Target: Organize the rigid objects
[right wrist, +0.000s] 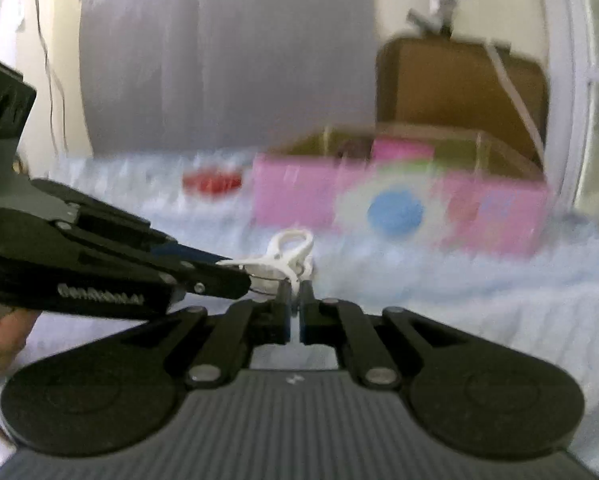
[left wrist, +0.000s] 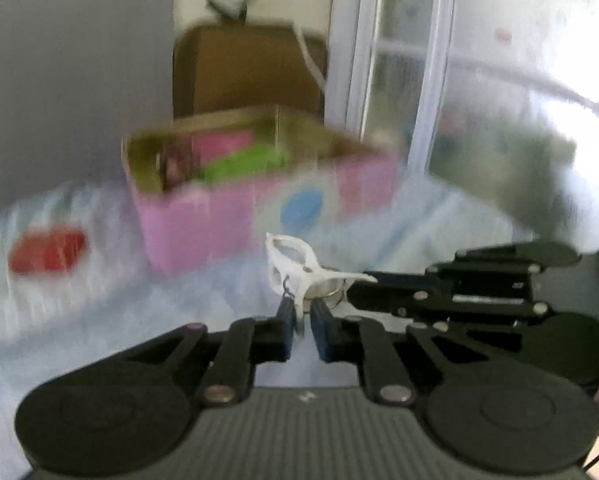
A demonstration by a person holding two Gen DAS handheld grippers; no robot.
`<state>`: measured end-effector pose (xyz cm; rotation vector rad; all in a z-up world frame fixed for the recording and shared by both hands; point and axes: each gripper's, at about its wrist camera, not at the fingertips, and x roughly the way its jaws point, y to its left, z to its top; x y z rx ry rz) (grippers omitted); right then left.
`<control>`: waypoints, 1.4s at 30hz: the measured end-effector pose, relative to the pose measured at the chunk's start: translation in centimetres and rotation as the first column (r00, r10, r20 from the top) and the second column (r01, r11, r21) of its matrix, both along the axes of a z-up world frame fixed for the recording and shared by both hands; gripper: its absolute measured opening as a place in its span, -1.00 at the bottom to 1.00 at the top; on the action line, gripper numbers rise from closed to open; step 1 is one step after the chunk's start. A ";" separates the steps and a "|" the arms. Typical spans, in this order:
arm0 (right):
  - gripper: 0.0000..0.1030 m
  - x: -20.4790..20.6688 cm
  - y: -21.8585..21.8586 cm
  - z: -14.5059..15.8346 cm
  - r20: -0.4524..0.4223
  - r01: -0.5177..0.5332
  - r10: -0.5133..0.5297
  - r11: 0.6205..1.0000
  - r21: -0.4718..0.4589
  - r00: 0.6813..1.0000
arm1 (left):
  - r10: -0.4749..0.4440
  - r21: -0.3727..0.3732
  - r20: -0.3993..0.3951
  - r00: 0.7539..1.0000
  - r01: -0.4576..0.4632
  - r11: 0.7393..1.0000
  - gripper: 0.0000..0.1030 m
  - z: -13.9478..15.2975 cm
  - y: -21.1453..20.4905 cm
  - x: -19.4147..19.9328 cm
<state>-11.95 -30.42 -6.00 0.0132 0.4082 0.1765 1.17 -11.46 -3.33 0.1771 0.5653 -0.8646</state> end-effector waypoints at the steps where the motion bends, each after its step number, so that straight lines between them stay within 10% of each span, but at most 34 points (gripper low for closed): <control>1: -0.87 0.5 -0.5 0.9 0.032 0.007 -0.007 1.000 -0.003 0.999 | 0.003 -0.013 0.031 1.000 -0.003 1.000 -0.79 1.1 -0.5 0.6; 7: -0.87 6.6 -3.1 4.7 0.137 0.075 -0.065 0.995 -0.069 0.988 | 0.035 -0.038 0.021 0.999 -0.034 0.999 -0.78 4.1 -5.7 7.6; 12: -0.86 13.6 -6.8 4.6 -0.052 0.076 -0.075 0.997 0.023 0.996 | 0.078 0.004 -0.176 0.981 -0.079 0.997 -0.78 2.3 -8.8 14.6; 19: -0.81 20.3 -6.9 3.0 -0.185 0.110 -0.117 0.993 -0.048 0.976 | 0.266 0.072 -0.216 0.940 -0.257 0.964 -0.28 0.1 -10.7 19.6; 29: -0.68 16.3 -5.8 4.8 -0.092 0.115 -0.117 0.993 -0.027 0.989 | 0.319 -0.153 -0.119 0.940 -0.335 0.930 -0.15 2.6 1.9 14.4; 38: -0.65 17.4 5.6 5.8 -0.079 -0.178 0.178 0.984 0.005 0.981 | 0.684 -0.014 -0.050 0.728 -0.685 0.728 -0.15 -4.8 16.6 12.5; 42: -0.05 21.1 12.8 4.0 -0.135 -0.271 0.261 0.961 -0.054 0.956 | 0.700 -0.098 -0.142 0.700 -0.713 0.694 -0.13 -6.4 19.3 12.6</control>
